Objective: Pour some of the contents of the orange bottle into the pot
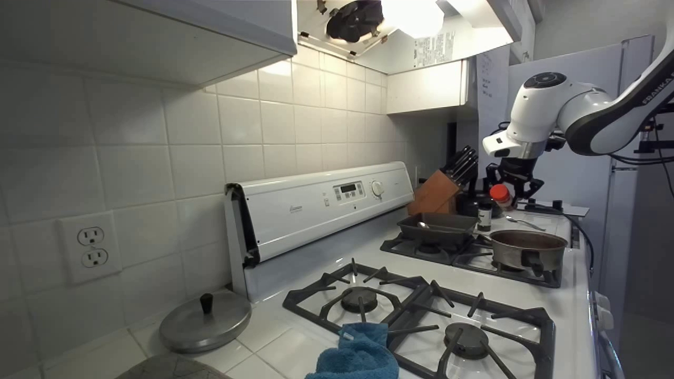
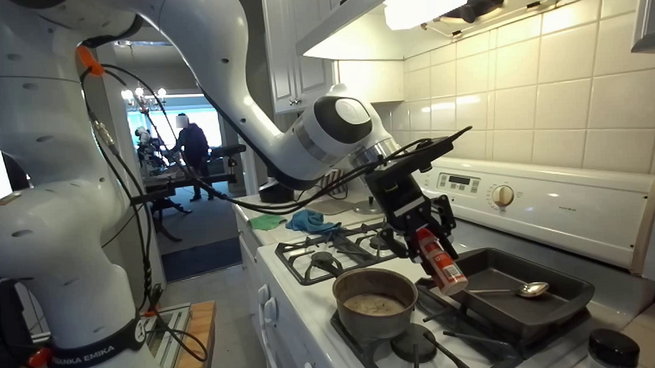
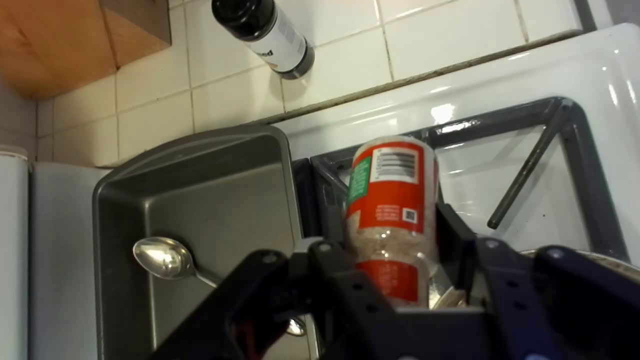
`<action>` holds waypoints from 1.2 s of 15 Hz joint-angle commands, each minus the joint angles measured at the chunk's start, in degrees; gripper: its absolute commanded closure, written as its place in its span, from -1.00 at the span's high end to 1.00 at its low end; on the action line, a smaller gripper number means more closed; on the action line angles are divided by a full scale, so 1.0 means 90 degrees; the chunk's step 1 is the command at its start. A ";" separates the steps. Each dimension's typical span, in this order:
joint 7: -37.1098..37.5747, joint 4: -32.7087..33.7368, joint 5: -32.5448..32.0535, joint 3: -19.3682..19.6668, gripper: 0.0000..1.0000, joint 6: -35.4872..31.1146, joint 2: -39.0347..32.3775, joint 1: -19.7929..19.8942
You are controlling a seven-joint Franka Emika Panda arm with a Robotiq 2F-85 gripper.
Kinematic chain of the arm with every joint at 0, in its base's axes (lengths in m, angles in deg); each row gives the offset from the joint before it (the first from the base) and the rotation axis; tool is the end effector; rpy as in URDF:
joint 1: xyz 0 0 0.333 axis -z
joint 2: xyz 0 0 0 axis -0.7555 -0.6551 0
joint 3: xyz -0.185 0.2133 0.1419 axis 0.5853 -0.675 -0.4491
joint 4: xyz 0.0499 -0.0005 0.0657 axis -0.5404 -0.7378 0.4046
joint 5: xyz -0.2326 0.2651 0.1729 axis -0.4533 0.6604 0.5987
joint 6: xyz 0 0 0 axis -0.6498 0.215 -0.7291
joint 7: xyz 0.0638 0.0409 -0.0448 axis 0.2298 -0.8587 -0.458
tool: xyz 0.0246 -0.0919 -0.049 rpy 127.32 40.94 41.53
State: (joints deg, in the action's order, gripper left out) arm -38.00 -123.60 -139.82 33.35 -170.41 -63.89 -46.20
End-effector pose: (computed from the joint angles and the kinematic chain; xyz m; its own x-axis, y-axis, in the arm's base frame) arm 0.5154 -0.0626 0.3440 0.1255 0.8867 -0.4449 0.9278 0.0539 0.3692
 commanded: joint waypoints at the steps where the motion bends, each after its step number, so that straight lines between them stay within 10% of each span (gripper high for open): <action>1: -0.0812 -0.0223 -0.0207 -0.0194 -0.54 -0.0160 0.0143 -0.0002; 10: -0.2701 -0.0528 -0.0596 -0.0591 -0.54 0.0211 0.0326 -0.0232; 18: -0.2694 -0.0533 -0.2315 -0.0888 -0.54 0.1875 0.0480 -0.0466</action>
State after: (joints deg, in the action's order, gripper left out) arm -63.22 -127.29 -154.20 26.39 -158.99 -61.91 -49.40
